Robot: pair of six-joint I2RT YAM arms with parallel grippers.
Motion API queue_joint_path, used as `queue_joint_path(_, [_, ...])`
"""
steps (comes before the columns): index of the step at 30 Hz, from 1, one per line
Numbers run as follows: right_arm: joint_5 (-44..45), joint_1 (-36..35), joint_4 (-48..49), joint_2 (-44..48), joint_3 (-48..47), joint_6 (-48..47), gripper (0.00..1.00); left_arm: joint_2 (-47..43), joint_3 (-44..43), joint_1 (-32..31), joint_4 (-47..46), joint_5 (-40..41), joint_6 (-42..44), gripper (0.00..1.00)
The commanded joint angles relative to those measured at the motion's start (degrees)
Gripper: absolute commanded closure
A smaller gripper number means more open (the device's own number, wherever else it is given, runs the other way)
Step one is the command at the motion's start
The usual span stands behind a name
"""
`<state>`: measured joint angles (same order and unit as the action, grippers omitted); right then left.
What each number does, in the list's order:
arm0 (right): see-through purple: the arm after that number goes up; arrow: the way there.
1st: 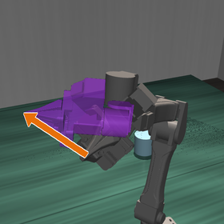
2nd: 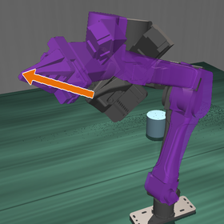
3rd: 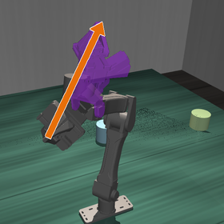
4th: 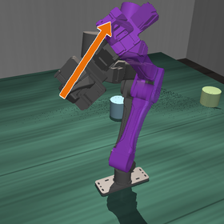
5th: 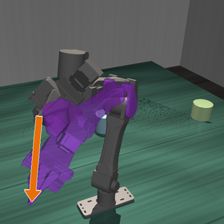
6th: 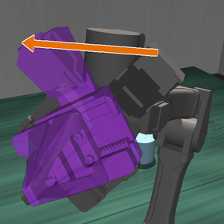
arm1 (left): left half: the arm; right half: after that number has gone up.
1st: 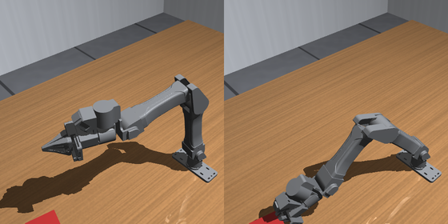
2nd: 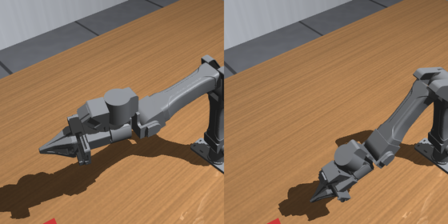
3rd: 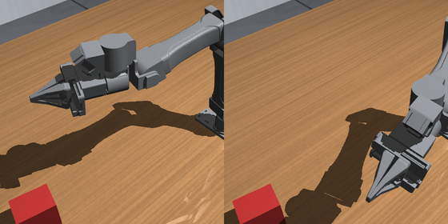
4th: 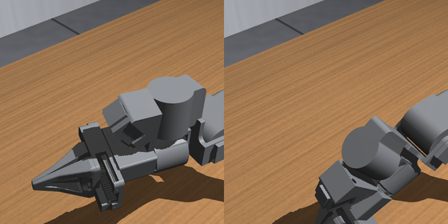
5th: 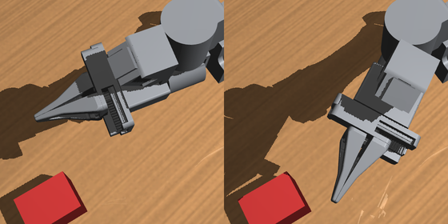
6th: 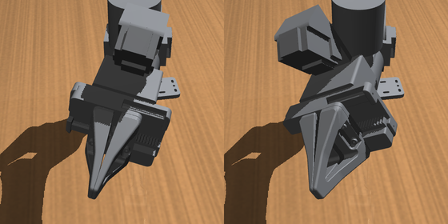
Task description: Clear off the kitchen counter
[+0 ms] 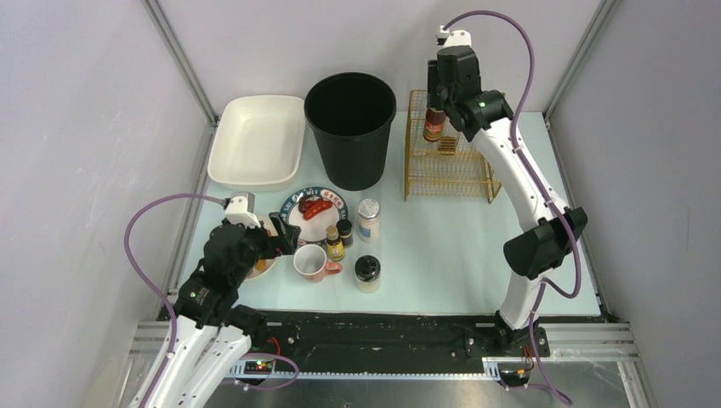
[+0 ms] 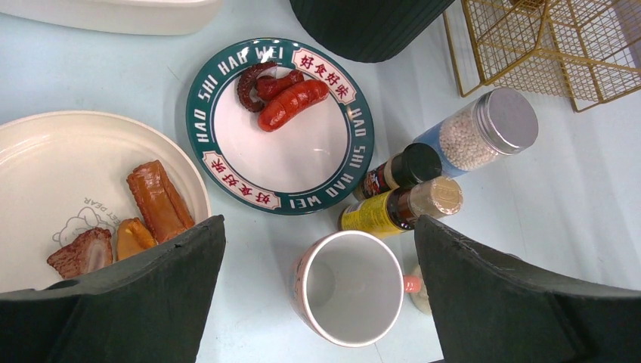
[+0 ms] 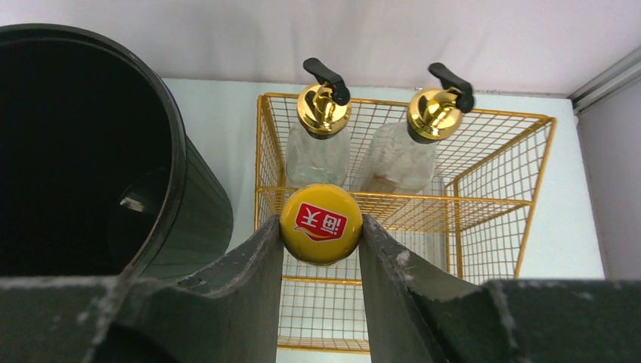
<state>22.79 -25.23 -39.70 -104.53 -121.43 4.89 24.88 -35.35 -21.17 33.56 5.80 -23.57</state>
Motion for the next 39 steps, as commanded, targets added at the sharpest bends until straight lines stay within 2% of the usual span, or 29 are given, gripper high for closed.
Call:
queue_joint_path(1, [0.0,0.5,10.0,-0.1,-1.8,-0.1,1.0,0.2,-1.0,-0.4,-1.2,-0.2,-0.5,0.02])
queue_joint_path(20, [-2.9,1.3,12.8,-2.8,12.2,4.7,1.0,0.2,-0.9,-0.9,-1.2,0.2,-0.6,0.02])
queue_joint_path(30, [-4.9,2.1,11.1,-4.4,15.1,7.5,0.99,0.1,-1.0,-1.6,-1.1,0.3,-0.6,0.02])
queue_joint_path(35, [-5.5,2.5,8.5,-4.2,14.2,8.0,0.66,-0.1,-1.0,-1.9,-1.1,0.5,-0.7,0.02])
queue_joint_path(39, [-5.4,2.3,8.0,-1.9,14.5,7.6,0.5,-0.1,-1.0,-2.1,-1.0,0.7,-0.7,0.02])
